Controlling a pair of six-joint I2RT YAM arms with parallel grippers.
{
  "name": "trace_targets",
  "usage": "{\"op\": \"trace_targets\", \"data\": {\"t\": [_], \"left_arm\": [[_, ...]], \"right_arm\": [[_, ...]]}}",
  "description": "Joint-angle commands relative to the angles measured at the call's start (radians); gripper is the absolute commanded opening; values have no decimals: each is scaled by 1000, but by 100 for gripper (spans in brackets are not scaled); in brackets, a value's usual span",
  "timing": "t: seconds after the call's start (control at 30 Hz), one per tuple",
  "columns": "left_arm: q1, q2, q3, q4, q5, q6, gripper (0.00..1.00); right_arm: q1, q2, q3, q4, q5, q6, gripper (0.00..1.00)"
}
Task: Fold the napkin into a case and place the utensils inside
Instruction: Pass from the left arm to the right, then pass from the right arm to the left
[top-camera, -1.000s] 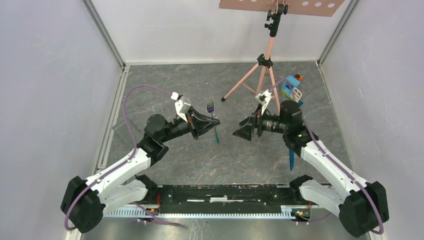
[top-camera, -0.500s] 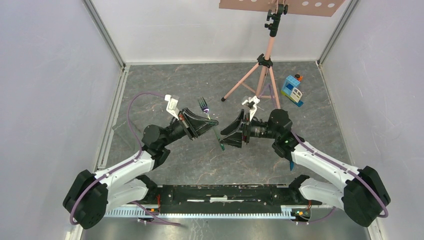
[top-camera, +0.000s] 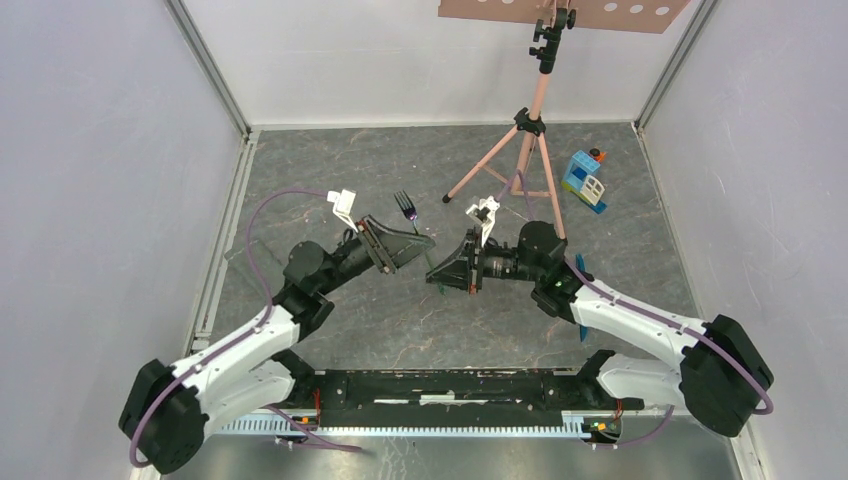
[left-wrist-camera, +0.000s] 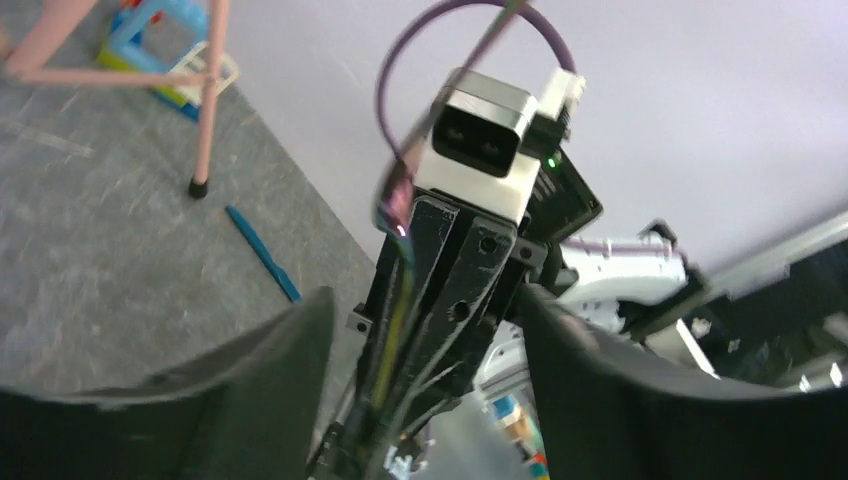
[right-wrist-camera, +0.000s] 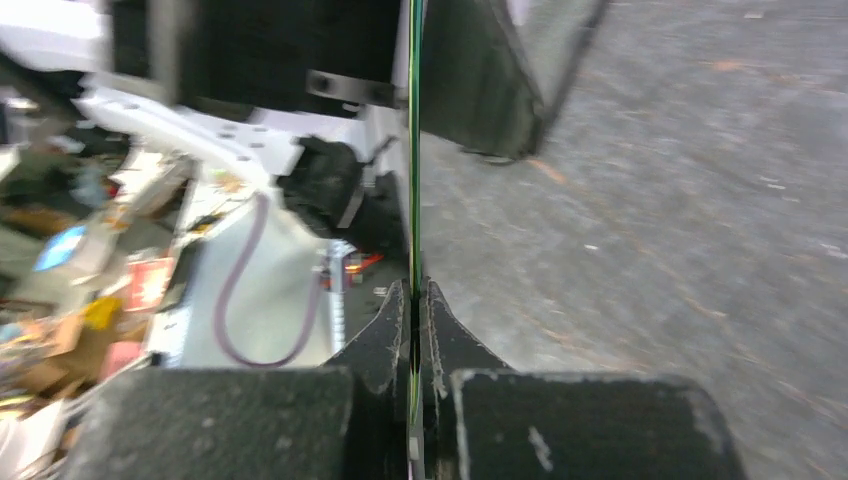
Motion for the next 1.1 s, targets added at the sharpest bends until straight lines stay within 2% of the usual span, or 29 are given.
{"op": "trace_targets", "data": {"t": [0.0, 0.07, 0.1, 0.23, 0.57, 0.73, 0.8, 1.07], "left_arm": [[9, -145, 144, -575, -218, -25, 86], [9, -202, 192, -772, -319, -23, 87], [9, -226, 209, -833, -368, -26, 84], [5, -239, 260, -964, -460, -7, 72], [-41, -119, 353, -989, -535, 68, 68], [-49, -94, 362, -969, -553, 86, 60], [-51, -87, 369, -969, -557, 99, 52], [-56, -55, 406, -1007, -575, 133, 33]], "right_arm": [[15, -22, 95, -242, 227, -228, 0], [26, -20, 118, -318, 297, -275, 0], [30, -19, 122, -333, 318, -284, 1], [49, -3, 133, -334, 358, -281, 1], [103, 55, 182, -336, 399, -290, 0], [123, 86, 190, -325, 402, -289, 1], [130, 95, 196, -325, 403, -290, 0], [157, 121, 218, -326, 420, -298, 0]]}}
